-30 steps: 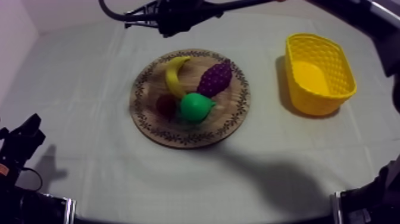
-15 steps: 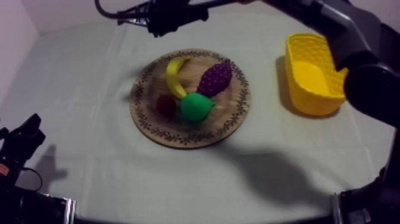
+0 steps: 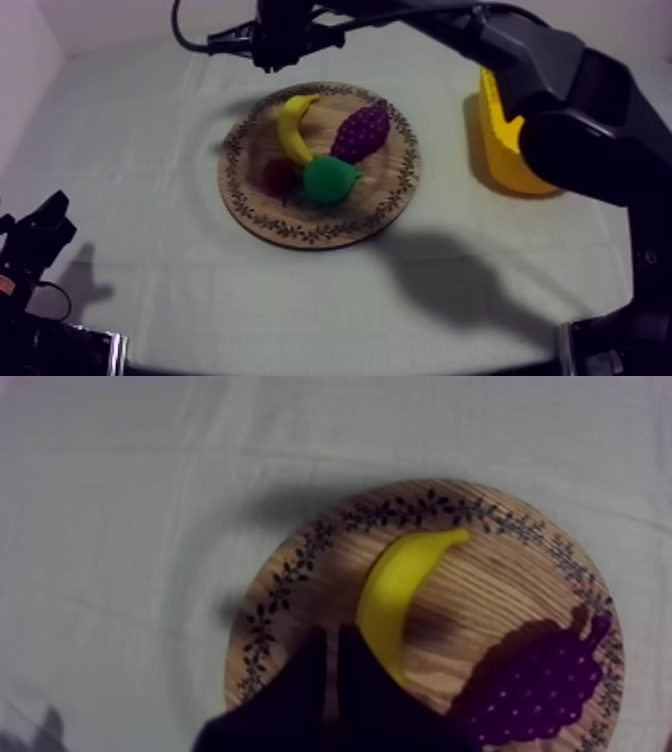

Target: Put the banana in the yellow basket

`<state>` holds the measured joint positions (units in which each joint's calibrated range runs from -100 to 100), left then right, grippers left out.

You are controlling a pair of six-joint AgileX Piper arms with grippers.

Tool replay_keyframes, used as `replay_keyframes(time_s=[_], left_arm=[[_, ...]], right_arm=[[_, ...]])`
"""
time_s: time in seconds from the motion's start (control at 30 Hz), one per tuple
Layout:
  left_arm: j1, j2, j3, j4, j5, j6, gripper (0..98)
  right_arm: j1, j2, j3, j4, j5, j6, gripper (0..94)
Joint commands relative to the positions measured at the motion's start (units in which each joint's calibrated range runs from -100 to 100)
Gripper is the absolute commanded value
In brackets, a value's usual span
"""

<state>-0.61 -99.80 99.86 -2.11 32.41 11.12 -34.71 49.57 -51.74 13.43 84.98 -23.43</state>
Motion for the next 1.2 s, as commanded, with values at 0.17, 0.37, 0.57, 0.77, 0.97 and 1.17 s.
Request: replay_keyframes(time_s=[0.17,0.37,0.57,0.77,0.97,1.17], left_arm=[[0.0,-0.03,0.03,-0.02,0.0,-0.01,0.1],[0.0,-0.03,0.03,-0.02,0.0,-0.01,0.1],[0.0,-0.03,0.03,-0.02,0.0,-0.01,0.1],[0.0,-0.03,0.03,-0.02,0.0,-0.01,0.1],[0.0,-0.03,0.03,-0.02,0.0,0.02,0.1],[0.0,-0.03,0.03,-0.02,0.0,0.02,0.1]], right_arm=[[0.6,2.47,0.83,0.78,-0.27,-0.92,3.7],[1.38,2.98,3.51,1.78,0.22,-1.99,3.8],[1.72,2.53,5.65,1.58,1.27,-1.94,4.0],[1.51,1.99,6.66,1.1,1.4,-1.13,11.0],[1.76,0.73,7.91,-1.6,0.7,-0.23,43.0],[1.28,0.3,9.63,-1.56,0.6,-0.68,72.3]])
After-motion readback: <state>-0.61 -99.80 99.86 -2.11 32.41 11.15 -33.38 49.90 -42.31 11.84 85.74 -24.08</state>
